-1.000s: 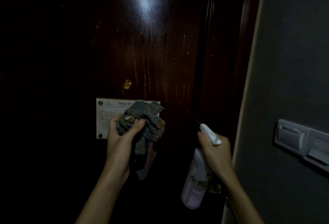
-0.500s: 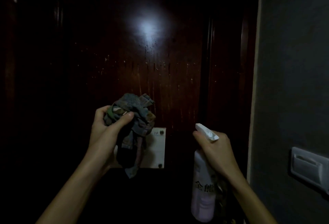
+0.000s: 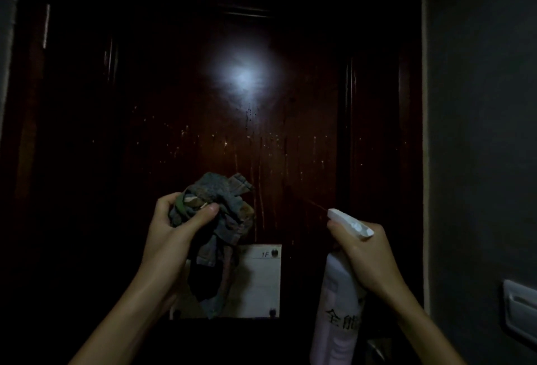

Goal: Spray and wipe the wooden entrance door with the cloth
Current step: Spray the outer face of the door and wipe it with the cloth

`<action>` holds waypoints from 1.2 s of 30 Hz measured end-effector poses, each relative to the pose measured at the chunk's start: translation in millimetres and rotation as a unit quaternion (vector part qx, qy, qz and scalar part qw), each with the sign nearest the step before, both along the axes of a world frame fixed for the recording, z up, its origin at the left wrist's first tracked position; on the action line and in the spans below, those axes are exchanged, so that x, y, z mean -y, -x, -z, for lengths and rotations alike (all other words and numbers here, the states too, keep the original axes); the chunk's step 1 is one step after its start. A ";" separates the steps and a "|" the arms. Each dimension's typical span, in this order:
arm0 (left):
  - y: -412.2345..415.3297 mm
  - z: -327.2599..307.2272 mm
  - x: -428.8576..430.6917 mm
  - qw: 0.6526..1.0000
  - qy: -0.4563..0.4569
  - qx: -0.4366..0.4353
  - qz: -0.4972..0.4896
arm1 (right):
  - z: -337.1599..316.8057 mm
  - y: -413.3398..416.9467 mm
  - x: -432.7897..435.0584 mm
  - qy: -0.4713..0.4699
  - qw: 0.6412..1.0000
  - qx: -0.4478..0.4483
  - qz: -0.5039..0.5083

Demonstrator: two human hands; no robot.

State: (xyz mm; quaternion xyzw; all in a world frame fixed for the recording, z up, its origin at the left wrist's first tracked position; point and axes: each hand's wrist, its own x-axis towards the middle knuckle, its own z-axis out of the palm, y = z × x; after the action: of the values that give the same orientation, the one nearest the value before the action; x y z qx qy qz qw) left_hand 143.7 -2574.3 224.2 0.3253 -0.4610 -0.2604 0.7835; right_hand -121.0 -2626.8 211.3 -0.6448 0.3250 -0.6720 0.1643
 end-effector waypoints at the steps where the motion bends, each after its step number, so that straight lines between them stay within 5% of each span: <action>1: -2.5 -2.7 2.3 1.000 0.000 0.000 0.002 | -3.3 -1.7 0.4 0.010 1.000 0.009 0.012; 17: -69.9 -56.2 -5.5 0.996 0.043 0.020 0.070 | -72.3 -63.8 -23.5 0.074 0.995 -0.001 0.060; 36: -165.8 -30.4 -50.4 0.996 0.032 -0.022 0.085 | -59.1 -135.1 -53.2 0.041 0.998 -0.003 0.052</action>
State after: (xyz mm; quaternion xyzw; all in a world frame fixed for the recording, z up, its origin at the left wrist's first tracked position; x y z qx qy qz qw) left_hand 309.6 -2523.9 254.6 0.2535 -0.4782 -0.3182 0.7783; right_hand 14.2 -2573.6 270.4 -0.6354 0.3308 -0.6903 0.1011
